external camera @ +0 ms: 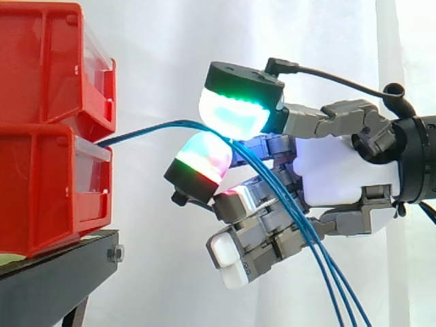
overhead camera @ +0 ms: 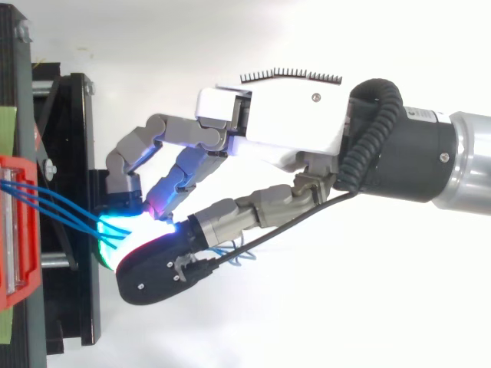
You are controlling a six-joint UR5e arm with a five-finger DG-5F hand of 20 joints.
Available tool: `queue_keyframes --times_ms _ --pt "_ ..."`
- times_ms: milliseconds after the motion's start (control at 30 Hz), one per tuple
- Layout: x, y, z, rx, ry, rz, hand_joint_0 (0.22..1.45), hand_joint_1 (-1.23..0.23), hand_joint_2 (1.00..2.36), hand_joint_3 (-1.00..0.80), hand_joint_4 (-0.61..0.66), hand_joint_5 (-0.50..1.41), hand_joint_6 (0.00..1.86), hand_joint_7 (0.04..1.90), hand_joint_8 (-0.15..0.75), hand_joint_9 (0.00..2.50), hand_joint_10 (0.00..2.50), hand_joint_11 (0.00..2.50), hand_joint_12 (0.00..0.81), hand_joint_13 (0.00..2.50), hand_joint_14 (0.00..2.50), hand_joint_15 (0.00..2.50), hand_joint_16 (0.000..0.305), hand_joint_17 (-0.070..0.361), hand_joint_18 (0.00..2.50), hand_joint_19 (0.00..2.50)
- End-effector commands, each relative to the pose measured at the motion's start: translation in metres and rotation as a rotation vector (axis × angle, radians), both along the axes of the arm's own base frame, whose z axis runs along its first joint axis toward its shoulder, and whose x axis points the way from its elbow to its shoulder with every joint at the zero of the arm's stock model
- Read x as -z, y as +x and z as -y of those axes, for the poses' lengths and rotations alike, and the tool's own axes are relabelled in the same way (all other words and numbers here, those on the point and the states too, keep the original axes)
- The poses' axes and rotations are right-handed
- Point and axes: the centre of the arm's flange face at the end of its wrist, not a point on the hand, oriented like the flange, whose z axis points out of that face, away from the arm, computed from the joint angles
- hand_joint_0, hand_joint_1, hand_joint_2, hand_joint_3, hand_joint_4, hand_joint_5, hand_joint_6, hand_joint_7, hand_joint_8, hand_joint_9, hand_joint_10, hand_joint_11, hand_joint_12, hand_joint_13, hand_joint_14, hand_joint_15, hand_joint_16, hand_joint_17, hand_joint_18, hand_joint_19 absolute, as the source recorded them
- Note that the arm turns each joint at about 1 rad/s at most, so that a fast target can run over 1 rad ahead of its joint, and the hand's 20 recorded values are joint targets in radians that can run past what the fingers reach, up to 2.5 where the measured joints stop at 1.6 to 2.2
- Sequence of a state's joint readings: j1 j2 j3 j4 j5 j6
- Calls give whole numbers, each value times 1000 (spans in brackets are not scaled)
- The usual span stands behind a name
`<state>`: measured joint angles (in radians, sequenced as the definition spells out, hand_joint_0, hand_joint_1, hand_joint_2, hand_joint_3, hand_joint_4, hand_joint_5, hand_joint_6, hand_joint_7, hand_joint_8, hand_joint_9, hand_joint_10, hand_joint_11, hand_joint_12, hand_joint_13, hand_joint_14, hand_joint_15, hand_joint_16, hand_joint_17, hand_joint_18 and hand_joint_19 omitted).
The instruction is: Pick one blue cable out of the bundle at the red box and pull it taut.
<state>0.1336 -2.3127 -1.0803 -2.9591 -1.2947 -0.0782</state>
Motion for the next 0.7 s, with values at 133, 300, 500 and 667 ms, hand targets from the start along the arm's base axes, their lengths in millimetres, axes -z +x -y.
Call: queue_keyframes --times_ms 133,300,500,667 --pt "0 0 0 0 0 0 762 -854 1000 -500 -194 -185 938 1014 224 1000 12 1122 350 846 19 556 46 104 711 222" --pt "0 0 -1 -1 0 0 712 -924 1000 -500 -79 -186 934 955 192 981 12 1128 347 843 19 567 46 103 703 234" --pt "-1 0 0 0 0 1 602 -1009 1000 -500 -51 -185 934 965 195 987 14 1141 349 843 20 574 46 103 706 249" --pt "-1 0 0 0 0 1 453 -880 1000 -500 -2 -185 942 899 263 1012 8 1124 398 864 19 582 54 122 758 279"
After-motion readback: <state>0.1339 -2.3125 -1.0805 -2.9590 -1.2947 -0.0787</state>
